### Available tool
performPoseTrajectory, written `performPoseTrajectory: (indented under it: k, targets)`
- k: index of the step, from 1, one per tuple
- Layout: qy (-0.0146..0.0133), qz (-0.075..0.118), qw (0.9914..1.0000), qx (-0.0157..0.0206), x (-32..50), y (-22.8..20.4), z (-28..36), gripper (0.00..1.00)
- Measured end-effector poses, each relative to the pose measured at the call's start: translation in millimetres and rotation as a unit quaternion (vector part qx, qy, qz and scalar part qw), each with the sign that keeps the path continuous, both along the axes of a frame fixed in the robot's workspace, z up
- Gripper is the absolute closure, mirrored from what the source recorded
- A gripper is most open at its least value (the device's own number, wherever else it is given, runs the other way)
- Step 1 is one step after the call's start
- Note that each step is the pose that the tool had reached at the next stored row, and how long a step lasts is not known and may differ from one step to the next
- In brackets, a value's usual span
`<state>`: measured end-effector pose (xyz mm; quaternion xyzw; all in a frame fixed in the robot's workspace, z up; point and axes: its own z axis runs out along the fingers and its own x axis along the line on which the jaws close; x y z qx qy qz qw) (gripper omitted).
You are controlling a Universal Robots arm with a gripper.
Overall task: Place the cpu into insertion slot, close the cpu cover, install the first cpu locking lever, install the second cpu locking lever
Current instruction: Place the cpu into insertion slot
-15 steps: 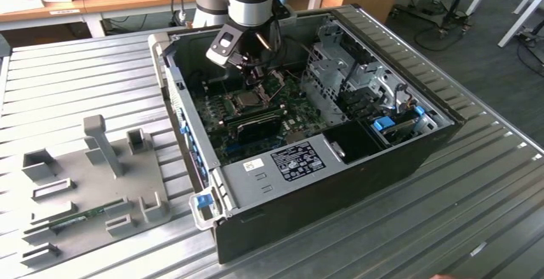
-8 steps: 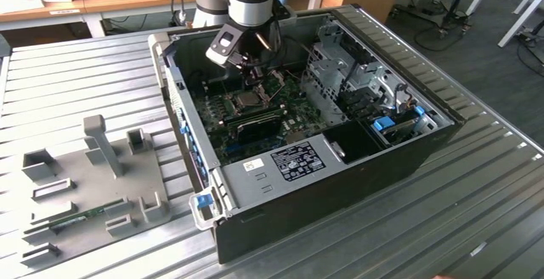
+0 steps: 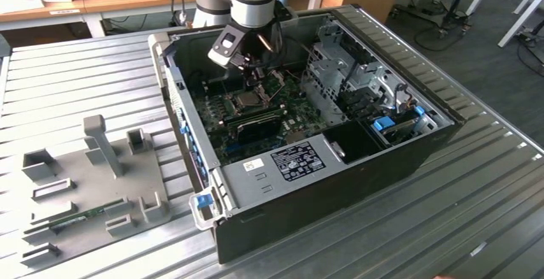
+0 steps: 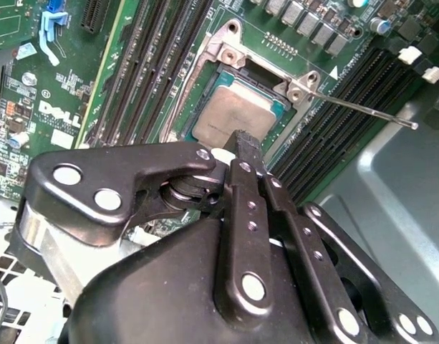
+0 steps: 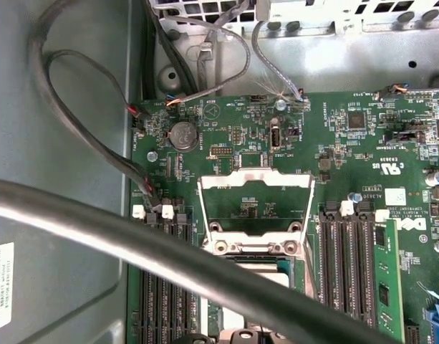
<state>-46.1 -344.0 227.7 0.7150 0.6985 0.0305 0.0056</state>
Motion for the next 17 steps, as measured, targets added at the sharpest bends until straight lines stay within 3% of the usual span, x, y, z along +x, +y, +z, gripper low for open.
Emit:
performPoseTrajectory:
  k: [5,17]
  targets:
    - [0.0000,0.000,1.00000,-0.0001,0.0,-2.2,-5.1,0.89]
    - [0.0000,0.000,1.00000,-0.0027,0.0,-3.9,-9.5,0.89]
